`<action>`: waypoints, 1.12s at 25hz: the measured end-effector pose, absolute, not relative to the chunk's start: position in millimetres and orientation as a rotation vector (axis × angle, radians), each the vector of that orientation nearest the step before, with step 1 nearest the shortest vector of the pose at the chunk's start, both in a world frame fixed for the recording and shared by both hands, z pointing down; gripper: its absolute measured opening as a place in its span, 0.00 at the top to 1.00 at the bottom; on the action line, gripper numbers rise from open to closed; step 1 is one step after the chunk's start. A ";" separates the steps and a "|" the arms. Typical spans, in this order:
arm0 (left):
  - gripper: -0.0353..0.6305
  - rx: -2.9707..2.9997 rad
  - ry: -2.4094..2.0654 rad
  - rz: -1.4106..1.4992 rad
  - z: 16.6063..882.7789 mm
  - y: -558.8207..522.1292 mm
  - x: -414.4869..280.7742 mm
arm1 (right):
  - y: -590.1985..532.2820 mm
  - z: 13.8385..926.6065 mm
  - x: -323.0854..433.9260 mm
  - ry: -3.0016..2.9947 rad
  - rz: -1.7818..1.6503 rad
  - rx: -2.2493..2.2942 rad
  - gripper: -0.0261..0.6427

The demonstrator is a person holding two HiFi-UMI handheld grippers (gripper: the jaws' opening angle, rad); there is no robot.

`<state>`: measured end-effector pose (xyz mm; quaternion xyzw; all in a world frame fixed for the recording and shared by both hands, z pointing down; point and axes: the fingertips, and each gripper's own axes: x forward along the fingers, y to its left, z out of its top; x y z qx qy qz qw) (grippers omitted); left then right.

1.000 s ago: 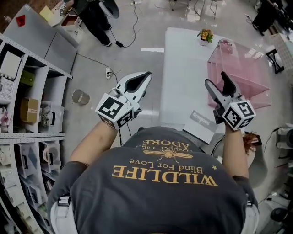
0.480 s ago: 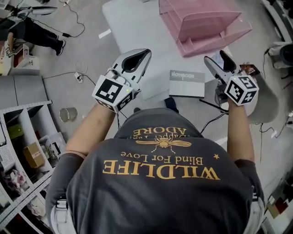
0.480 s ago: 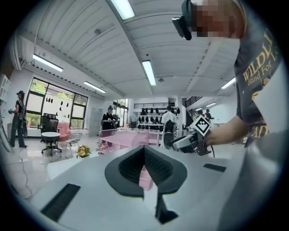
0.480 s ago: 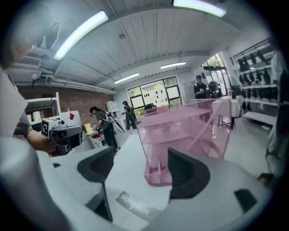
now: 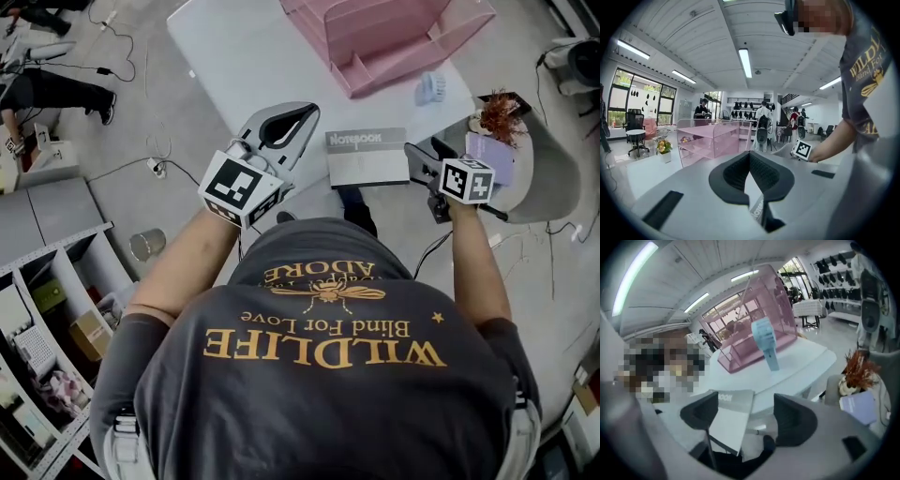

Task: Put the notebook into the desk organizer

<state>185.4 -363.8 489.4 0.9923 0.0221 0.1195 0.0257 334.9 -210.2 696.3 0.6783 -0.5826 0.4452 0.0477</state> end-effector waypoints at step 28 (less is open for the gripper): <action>0.95 3.052 0.214 0.431 509.3 -361.2 196.7 | -214.8 658.0 270.0 -2.085 1.767 1.859 0.95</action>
